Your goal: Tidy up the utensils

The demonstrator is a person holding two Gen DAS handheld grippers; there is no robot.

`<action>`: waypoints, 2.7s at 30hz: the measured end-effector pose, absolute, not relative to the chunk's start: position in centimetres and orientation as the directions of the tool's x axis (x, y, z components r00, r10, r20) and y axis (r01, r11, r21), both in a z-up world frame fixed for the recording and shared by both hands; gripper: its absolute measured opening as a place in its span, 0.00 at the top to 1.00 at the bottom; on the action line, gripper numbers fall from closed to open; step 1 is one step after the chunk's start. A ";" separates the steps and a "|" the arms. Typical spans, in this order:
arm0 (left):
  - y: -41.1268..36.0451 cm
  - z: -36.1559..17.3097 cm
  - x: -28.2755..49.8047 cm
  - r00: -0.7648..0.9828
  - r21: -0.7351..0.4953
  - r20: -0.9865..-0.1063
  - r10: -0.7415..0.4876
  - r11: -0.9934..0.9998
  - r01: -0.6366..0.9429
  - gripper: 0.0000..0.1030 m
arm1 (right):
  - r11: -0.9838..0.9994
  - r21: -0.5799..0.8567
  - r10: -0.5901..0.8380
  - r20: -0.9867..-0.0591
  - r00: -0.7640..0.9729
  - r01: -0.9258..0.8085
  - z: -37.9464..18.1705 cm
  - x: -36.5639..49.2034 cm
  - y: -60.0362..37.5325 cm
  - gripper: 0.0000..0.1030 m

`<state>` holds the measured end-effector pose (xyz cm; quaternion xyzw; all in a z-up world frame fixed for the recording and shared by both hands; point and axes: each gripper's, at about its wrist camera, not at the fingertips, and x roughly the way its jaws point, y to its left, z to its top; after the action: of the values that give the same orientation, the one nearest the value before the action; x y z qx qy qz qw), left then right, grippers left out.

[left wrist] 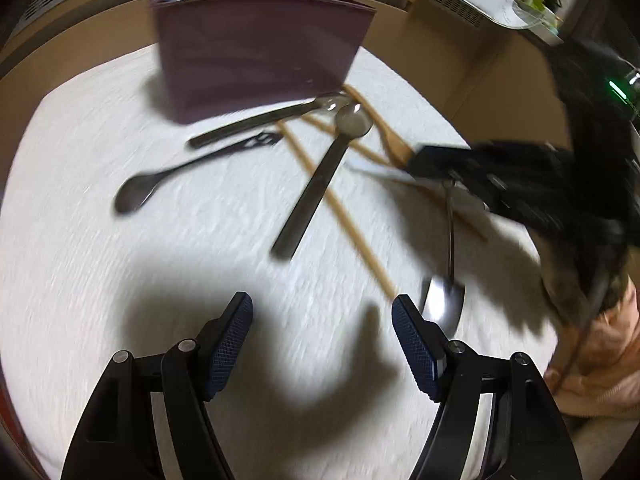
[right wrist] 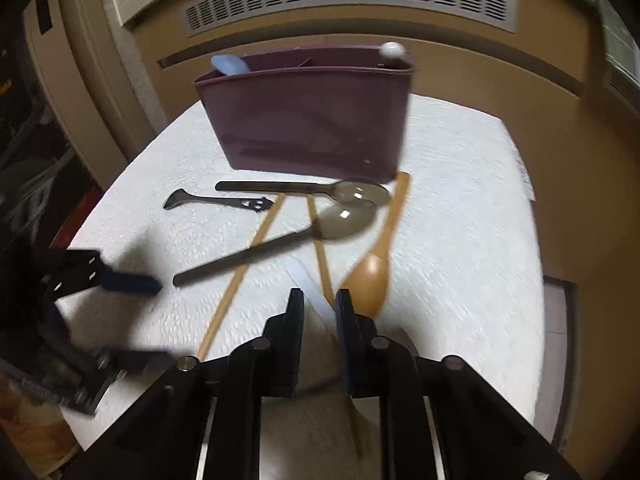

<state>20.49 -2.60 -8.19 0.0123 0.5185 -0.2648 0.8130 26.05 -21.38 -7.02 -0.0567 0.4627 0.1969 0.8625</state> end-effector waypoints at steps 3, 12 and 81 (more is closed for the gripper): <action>-1.3 -7.8 19.6 0.362 -0.222 -0.851 -0.382 0.884 0.412 0.30 | 0.916 0.042 0.244 -0.847 0.471 -0.399 -8.0 28.3 -19.8 0.90; -1.8 -6.2 20.1 0.485 -0.163 -0.799 -0.354 0.905 0.392 0.30 | 0.898 0.225 0.363 -0.865 0.346 -0.378 -8.2 26.6 -20.4 0.94; -11.4 -6.2 19.6 0.257 -0.171 -0.882 -0.395 0.775 0.608 0.44 | 0.966 0.172 0.243 -0.856 0.457 -0.192 -8.1 24.1 -28.2 0.93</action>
<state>19.63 -11.43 -6.16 0.1025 0.5194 -0.3193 0.7860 24.07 -28.15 -8.12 0.0252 0.5051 0.1272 0.8533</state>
